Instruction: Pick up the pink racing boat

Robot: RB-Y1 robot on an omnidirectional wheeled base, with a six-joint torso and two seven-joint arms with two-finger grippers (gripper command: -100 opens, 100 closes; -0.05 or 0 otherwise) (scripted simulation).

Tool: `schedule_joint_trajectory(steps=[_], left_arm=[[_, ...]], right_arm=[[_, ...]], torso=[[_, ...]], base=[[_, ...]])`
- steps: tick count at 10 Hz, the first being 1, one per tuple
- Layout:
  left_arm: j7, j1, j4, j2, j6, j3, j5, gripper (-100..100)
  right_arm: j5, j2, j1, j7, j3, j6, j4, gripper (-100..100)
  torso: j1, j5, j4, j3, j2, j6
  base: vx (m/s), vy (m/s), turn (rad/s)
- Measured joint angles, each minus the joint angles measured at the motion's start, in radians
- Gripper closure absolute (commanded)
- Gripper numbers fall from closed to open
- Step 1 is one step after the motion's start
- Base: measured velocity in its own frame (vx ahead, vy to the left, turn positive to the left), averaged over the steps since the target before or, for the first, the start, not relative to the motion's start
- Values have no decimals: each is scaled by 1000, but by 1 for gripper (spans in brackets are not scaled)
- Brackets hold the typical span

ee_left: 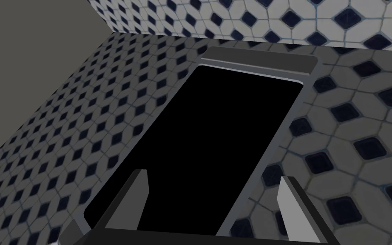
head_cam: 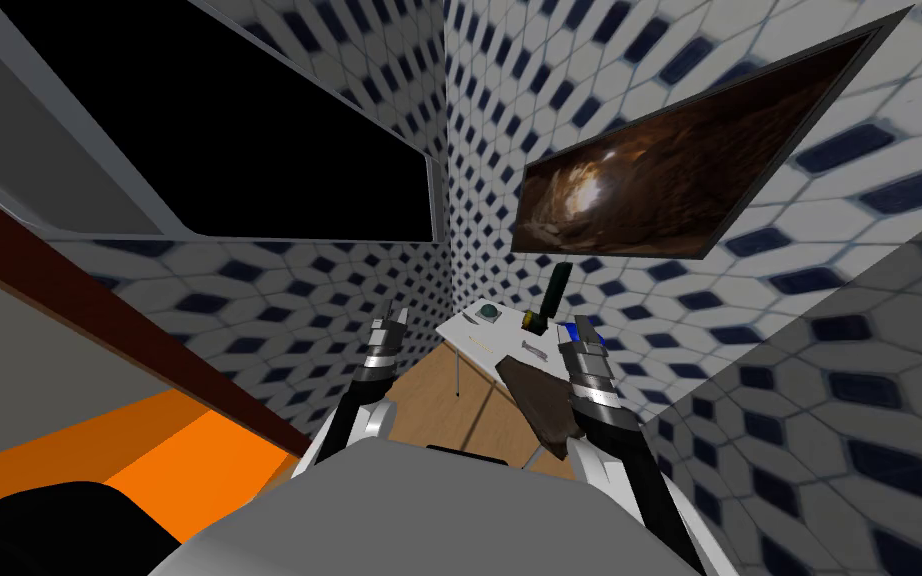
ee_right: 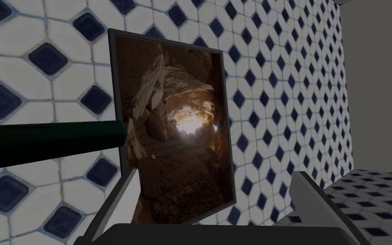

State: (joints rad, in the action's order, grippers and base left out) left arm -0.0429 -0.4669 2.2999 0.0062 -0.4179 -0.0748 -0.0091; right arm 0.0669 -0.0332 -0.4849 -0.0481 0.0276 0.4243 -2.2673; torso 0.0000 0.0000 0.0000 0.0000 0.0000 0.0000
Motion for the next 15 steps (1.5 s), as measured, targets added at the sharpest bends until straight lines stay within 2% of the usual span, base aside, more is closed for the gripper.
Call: schedule_joint_trajectory(steps=[6, 7, 9, 15], left_arm=[[0, 0, 0, 0, 0, 0, 0, 0], [0, 0, 0, 0, 0, 0, 0, 0], [0, 0, 0, 0, 0, 0, 0, 0], [0, 0, 0, 0, 0, 0, 0, 0]], right_arm=[[42, -156, 38, -55, -15, -9, 76, -100], [50, -191, 57, -67, -15, -21, 96, -100], [78, -246, 68, -103, -32, -14, 153, -100], [131, -415, 125, -165, -46, -18, 290, -100]], torso=[[1, 0, 0, 0, 1, 0], [1, 0, 0, 0, 0, 0], [1, 0, 0, 0, 0, 0], [2, 0, 0, 0, 0, 0]], base=[[-13, 15, 76], [-8, 18, 106], [-4, 19, 75], [-7, 28, 73]])
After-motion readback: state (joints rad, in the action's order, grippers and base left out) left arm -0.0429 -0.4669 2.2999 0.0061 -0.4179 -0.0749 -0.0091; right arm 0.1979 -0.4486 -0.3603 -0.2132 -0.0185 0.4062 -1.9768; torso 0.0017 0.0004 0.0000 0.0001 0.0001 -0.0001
